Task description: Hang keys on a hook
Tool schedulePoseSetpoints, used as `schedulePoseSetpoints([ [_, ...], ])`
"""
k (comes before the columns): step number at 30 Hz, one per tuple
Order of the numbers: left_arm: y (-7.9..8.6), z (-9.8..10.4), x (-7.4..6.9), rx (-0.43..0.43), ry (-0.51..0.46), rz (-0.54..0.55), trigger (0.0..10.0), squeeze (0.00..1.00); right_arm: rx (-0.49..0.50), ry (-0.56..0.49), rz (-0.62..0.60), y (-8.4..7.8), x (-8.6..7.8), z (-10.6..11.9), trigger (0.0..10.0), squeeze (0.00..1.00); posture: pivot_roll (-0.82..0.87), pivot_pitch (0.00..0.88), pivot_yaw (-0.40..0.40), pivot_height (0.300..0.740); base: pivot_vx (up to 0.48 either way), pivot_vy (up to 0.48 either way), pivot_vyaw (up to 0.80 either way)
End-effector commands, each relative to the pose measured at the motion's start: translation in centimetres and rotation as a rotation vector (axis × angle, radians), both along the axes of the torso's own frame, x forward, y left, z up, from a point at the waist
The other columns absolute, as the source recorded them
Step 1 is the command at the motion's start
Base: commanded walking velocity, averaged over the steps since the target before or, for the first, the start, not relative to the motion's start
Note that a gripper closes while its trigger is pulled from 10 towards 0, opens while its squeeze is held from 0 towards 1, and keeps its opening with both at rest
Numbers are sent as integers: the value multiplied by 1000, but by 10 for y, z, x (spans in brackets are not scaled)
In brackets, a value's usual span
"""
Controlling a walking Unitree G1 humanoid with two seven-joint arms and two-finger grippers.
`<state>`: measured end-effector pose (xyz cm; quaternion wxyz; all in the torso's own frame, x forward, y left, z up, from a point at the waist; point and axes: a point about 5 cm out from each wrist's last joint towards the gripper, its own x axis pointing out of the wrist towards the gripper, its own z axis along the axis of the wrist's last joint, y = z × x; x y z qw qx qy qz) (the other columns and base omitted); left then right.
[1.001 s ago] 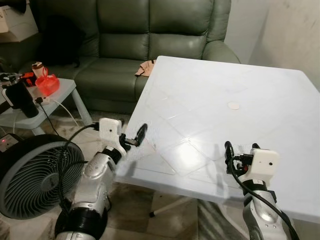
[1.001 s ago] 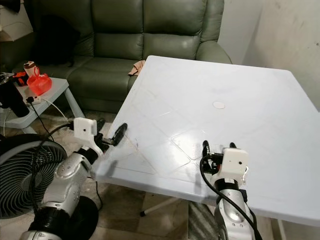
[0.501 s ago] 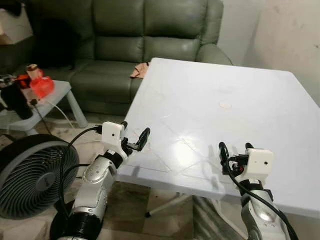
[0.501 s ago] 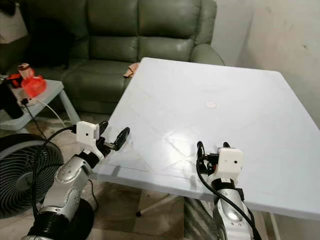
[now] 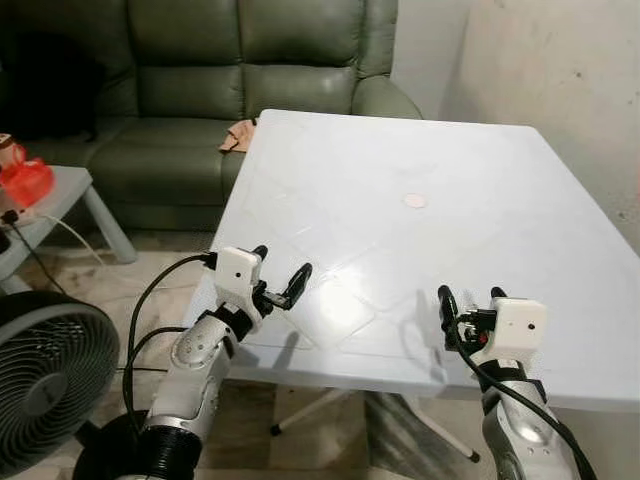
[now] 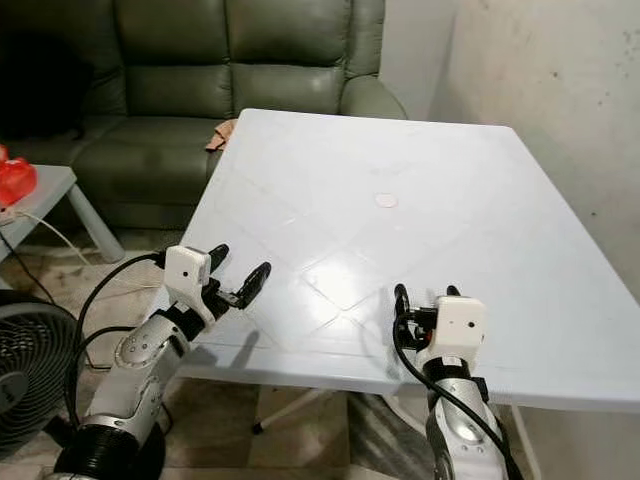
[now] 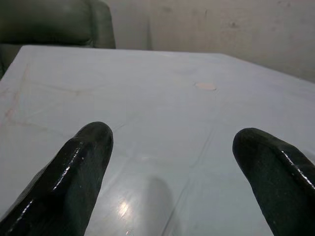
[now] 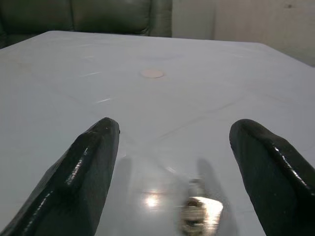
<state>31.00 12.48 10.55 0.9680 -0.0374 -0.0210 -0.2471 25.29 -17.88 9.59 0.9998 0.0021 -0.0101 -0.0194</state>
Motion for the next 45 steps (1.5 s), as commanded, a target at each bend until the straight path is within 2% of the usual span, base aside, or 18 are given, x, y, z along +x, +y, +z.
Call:
schedulePoseSetpoints([
  [1, -8, 5, 2, -39, -1, -18, 10000, 0, -10, 10, -10, -5, 0, -1, 10000, 0, -54, 0, 4, 732, 0, 0, -681],
  [4, -7, 4, 4, 24, -13, 17, 10000, 0, -12, 1, -12, -5, -1, -1, 10000, 0, -54, 0, 4, 732, 0, 0, 0],
  [16, -16, 2, -3, 33, -20, -51, 10000, 0, -30, -11, -5, -4, 2, 3, 10000, 0, -54, 0, 0, 732, 0, 0, 0],
  [20, -22, -3, -11, 33, -11, -97, 10000, 0, -70, 30, -15, -2, 7, 2, 10000, 0, -52, 0, -4, 732, 0, 0, 0],
  [24, -24, -5, -14, 29, -6, -97, 10000, 0, -70, 50, 4, -1, 10, 3, 10000, 0, -46, 0, -11, 732, 0, 0, 0],
  [33, -28, -7, -21, 19, 3, -107, 10000, 0, -157, 53, 74, 4, 15, 8, 10000, 0, -34, 0, -25, 732, 0, 0, 0],
  [35, -30, -6, -24, 24, -1, -119, 10000, 0, -148, 78, 108, 7, 16, 7, 10000, 0, -30, 0, -29, 732, 0, 0, 0],
  [42, -37, -11, -38, 40, 4, -177, 10000, 0, -227, 112, 135, 13, 22, 9, 10000, 0, -24, 0, -31, 732, 0, 0, 0],
  [45, -40, -12, -44, 43, 8, -191, 10000, 0, -215, 143, 161, 17, 25, 8, 10000, 0, -18, 0, -34, 732, 0, 0, 0],
])
